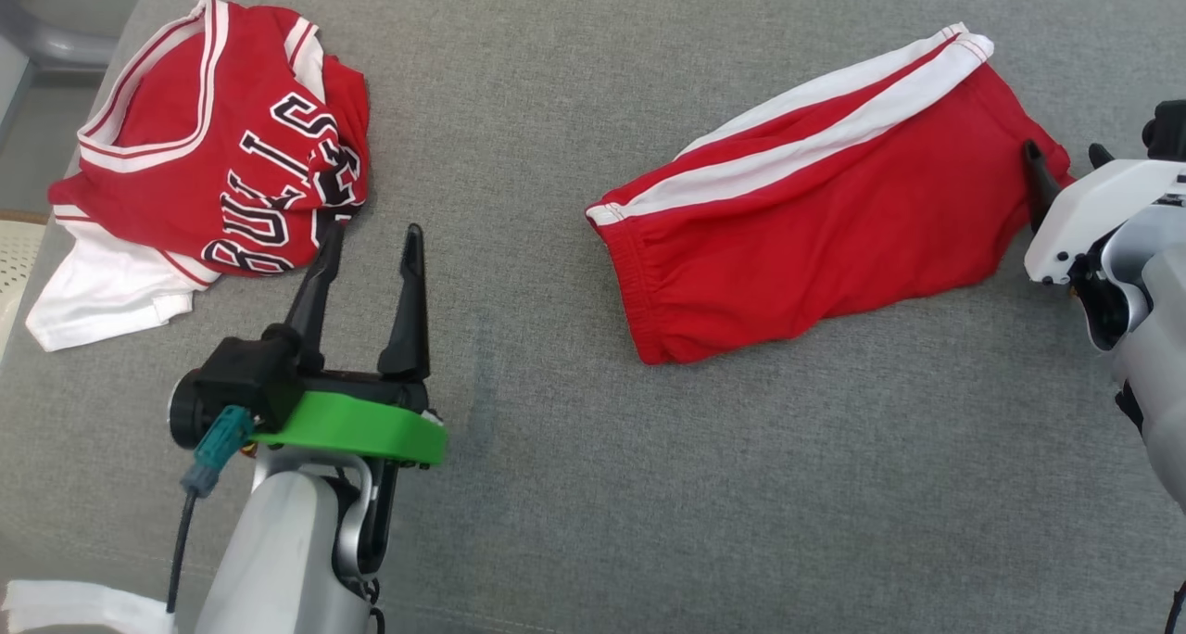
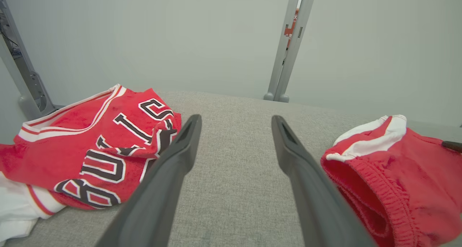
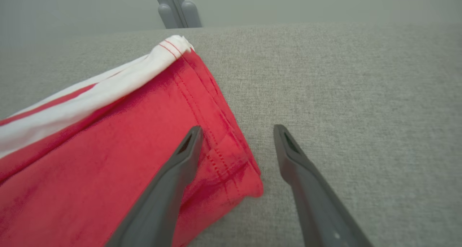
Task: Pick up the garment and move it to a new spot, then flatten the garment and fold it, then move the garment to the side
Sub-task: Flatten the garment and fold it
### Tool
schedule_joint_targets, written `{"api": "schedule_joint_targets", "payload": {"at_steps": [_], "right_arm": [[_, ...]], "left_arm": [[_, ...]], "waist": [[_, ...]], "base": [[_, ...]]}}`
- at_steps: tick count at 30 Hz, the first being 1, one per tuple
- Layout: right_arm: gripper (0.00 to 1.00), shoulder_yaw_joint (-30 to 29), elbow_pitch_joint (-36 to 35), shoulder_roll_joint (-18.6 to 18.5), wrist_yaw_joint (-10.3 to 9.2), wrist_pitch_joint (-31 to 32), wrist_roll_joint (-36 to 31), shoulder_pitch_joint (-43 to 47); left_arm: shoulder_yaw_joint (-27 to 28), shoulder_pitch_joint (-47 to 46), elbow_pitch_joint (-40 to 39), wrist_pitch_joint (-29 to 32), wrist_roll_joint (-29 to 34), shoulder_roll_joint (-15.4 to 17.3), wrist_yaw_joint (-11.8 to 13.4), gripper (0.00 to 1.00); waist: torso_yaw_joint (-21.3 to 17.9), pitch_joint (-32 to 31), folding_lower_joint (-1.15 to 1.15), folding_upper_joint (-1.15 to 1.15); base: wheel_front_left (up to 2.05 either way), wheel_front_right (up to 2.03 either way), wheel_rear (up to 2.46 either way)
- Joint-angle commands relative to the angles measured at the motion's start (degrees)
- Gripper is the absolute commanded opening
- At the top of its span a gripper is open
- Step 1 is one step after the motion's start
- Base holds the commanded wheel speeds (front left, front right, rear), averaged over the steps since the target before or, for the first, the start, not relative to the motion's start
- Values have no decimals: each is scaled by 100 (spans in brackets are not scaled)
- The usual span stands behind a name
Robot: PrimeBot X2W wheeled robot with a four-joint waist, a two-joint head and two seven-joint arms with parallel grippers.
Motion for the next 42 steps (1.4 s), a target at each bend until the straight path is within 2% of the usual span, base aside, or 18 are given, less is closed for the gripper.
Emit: {"api": "schedule_joint_targets", "payload": {"at_steps": [1,5,6,7,8,17,21,28,35,42], "right_arm": [[100,3,80,-26,-2,-26,57,-4],[100,39,247,47,-2,109,137,-32],[47,49,266,62,-2,146,157,-29],[29,58,265,82,-2,145,188,-21],[0,59,242,120,-2,145,246,4],[0,124,-107,155,-2,-16,749,399],[0,188,-415,1,-6,-102,1042,762],[0,89,-925,-490,-6,-272,1708,1557],[0,-108,-1136,-941,-6,-439,2186,2352],[0,-107,-1384,-916,-5,-621,2202,2456]], "left_arm": [[115,140,-96,-19,46,12,0,100],[327,373,-300,-20,152,12,-33,100],[357,410,-330,-20,161,12,-36,100],[381,443,-349,-20,171,12,-44,100],[401,482,-361,-20,186,12,-48,100],[488,699,-378,-20,252,13,-28,100],[564,823,-357,-20,332,13,-38,100],[735,1072,-342,-20,440,14,-87,100],[795,1234,-369,-20,484,14,-115,100],[823,1336,-392,-20,518,14,-117,100]], "waist": [[40,59,0,0],[83,105,0,0],[85,108,0,0],[84,106,0,0],[77,94,0,0],[-236,-306,0,0],[-470,-538,0,0],[-797,-871,0,0],[-882,-1045,0,0],[-956,-1114,0,0]], "base": [[0,0,0],[0,0,0],[0,0,0],[0,0,0],[0,0,0],[0,0,0],[0,0,0],[0,0,0],[0,0,0],[0,0,0]]}}
